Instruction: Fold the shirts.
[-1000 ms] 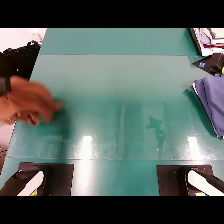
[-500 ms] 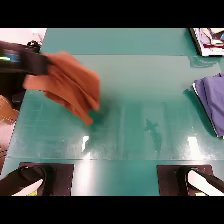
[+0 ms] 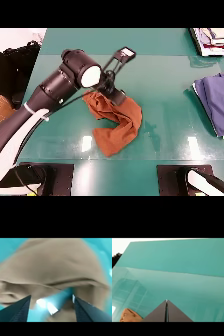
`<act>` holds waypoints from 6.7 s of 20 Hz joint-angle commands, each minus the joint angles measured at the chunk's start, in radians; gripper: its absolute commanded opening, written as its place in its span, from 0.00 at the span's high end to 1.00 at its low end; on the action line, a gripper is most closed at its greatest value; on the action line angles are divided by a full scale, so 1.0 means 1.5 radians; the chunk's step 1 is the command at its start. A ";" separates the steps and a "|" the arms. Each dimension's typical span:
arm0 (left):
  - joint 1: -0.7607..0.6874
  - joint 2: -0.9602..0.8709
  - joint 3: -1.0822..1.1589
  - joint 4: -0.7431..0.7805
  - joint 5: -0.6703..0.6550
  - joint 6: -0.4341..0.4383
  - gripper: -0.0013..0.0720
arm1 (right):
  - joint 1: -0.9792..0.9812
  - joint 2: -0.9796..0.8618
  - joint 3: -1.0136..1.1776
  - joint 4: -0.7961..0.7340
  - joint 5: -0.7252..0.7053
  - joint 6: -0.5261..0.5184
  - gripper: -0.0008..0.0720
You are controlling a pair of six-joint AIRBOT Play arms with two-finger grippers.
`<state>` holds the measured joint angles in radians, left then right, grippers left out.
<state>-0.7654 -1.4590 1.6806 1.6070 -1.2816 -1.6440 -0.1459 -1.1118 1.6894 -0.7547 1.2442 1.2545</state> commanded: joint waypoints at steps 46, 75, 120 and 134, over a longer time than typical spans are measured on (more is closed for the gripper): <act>0.429 -0.133 -0.024 -0.422 0.055 0.176 0.95 | 0.352 -0.200 -0.562 0.088 -0.171 -0.045 0.96; 0.429 0.311 0.097 -0.202 0.033 0.158 0.95 | 0.170 0.029 0.055 -0.142 0.196 0.143 0.96; 0.485 0.220 -0.697 -0.413 0.259 0.126 0.53 | 0.023 0.051 -0.429 -0.210 0.115 0.052 0.48; 0.484 0.220 -0.548 -0.415 0.180 0.149 0.95 | -0.279 -0.044 -0.742 -0.155 0.060 -0.004 0.39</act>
<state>-0.0380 -1.1297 0.8471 0.9855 -1.0130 -1.4239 -0.5331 -1.1297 0.6479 -1.0454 1.4025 1.2846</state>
